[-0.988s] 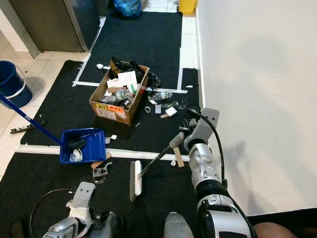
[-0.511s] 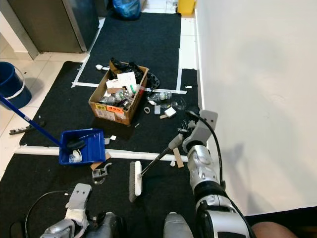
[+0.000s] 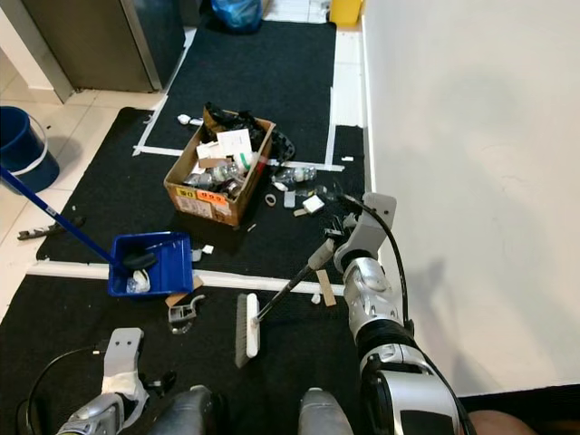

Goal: Sweep floor

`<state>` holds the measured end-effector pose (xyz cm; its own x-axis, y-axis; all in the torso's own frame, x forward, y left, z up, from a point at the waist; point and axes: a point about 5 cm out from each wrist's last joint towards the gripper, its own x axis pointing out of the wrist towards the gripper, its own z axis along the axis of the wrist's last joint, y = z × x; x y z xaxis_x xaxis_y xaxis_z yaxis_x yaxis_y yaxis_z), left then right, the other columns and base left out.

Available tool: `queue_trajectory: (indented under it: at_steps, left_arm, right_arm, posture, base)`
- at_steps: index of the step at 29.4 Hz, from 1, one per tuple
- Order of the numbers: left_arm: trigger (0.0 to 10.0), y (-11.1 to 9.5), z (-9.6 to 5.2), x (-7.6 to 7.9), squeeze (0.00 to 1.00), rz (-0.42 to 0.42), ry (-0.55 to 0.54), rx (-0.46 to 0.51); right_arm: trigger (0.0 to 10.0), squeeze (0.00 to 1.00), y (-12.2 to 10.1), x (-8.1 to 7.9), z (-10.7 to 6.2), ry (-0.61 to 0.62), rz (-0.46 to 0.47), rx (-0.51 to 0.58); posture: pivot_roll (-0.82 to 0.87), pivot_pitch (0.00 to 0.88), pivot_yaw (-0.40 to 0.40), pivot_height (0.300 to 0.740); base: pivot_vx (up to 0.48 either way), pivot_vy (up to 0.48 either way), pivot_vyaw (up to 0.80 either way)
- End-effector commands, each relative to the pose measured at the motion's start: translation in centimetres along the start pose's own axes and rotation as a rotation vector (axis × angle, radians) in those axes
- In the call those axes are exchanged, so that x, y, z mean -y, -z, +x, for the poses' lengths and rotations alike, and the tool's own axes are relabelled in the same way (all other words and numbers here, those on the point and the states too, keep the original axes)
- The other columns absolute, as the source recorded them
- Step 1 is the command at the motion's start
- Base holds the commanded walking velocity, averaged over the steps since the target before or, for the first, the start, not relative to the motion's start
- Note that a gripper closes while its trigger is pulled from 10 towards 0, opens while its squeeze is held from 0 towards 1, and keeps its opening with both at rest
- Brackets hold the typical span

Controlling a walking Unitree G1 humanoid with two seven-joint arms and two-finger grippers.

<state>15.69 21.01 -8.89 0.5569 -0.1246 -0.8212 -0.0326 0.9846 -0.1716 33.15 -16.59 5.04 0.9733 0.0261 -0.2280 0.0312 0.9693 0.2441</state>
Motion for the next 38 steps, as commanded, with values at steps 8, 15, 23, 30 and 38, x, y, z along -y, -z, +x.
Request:
queue_trajectory:
  at_steps: [8,15,23,30,38]
  left_arm:
    - [10.0,-0.3,0.0,-0.3,0.00,-0.062,-0.040,0.010]
    - [10.0,-1.0,0.2,-0.3,0.00,-0.025,-0.038,0.003]
    - [10.0,-0.5,0.2,-0.2,0.00,-0.014,-0.028,-0.017]
    - [10.0,-0.7,0.0,-0.8,0.00,0.020,-0.033,-0.022]
    - [10.0,-1.0,0.0,-0.9,0.00,-0.009,-0.044,-0.007]
  right_arm:
    - [10.0,0.00,1.6,0.7,-0.3,0.009,-0.044,-0.099]
    - [10.0,0.00,1.2,0.5,-0.1,-0.018,-0.042,-0.089]
    - [10.0,0.00,1.1,0.8,-0.2,-0.022,-0.044,-0.080]
    - [10.0,0.00,1.1,1.5,-0.4,-0.002,-0.058,-0.072]
    - [10.0,0.00,1.1,1.9,-0.4,0.012,-0.094,-0.073]
  posture:
    - [0.11,0.095,-0.022,0.740]
    - [0.09,0.071,0.007,0.740]
    - [0.06,0.085,0.052,0.740]
    - [0.06,0.076,0.061,0.740]
    - [0.06,0.069,0.060,0.740]
  base:
    - [0.000,0.000,0.00]
    - [0.000,0.000,0.11]
    - [0.000,0.000,0.78]
    - [0.000,0.000,0.77]
    - [0.000,0.000,0.76]
